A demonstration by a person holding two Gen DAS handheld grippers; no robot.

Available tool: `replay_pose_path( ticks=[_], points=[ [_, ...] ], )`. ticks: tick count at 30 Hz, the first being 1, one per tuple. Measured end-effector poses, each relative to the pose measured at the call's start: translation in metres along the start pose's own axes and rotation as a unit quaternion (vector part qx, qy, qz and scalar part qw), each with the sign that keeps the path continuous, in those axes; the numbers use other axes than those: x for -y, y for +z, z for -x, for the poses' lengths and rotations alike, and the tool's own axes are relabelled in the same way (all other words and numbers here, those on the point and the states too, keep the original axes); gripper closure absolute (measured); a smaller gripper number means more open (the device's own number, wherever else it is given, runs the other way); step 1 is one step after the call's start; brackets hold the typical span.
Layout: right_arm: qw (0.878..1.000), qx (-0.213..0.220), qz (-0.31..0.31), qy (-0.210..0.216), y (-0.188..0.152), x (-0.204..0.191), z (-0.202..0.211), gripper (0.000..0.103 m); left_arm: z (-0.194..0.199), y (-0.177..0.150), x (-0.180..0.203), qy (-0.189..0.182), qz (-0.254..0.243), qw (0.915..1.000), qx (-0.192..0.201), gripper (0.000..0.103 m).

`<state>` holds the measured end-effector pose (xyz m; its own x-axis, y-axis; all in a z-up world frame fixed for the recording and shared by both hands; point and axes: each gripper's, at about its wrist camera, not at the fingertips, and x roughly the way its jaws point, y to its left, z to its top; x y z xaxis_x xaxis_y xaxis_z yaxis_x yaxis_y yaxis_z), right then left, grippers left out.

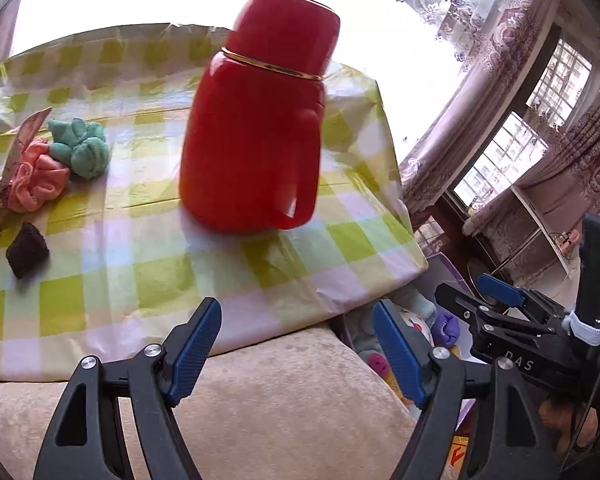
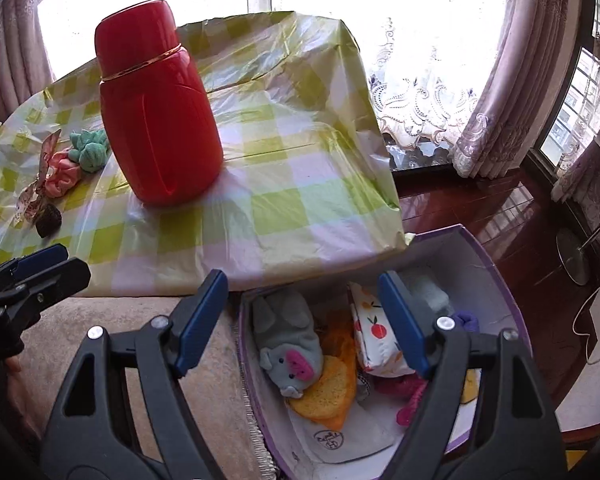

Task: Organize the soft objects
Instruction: 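Grasp the dark brown knit piece with the right tool while the left tool grasps the floral cloth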

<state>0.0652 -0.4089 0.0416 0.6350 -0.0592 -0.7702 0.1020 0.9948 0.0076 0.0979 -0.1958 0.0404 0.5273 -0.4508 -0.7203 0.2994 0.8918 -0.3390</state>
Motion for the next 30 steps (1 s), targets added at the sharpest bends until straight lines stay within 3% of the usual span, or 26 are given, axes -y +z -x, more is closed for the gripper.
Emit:
replay_pose_path(
  ticks=[6,14,18,22,30],
  points=[
    [0.996,-0.002,0.066,0.068,0.006,-0.077,-0.006,0.023,0.033,0.004,-0.092,0.065,0.08,0.994,0.035,0.024],
    [0.982,-0.002,0.122,0.142,0.026,-0.17,-0.026,0.023,0.074,0.02,-0.196,0.148,0.149,0.9746,0.079,0.024],
    [0.977,0.011,0.131,0.17,0.044,-0.211,-0.035,0.019,0.079,0.037,-0.235,0.177,0.152,0.969,0.079,0.024],
    [0.97,0.011,0.152,0.189,0.053,-0.251,-0.046,0.019,0.072,0.052,-0.259,0.191,0.144,0.9685,0.068,0.024],
    [0.957,-0.011,0.195,0.217,0.055,-0.313,-0.076,0.017,0.021,0.073,-0.285,0.214,0.101,0.9715,0.008,0.023]
  ],
)
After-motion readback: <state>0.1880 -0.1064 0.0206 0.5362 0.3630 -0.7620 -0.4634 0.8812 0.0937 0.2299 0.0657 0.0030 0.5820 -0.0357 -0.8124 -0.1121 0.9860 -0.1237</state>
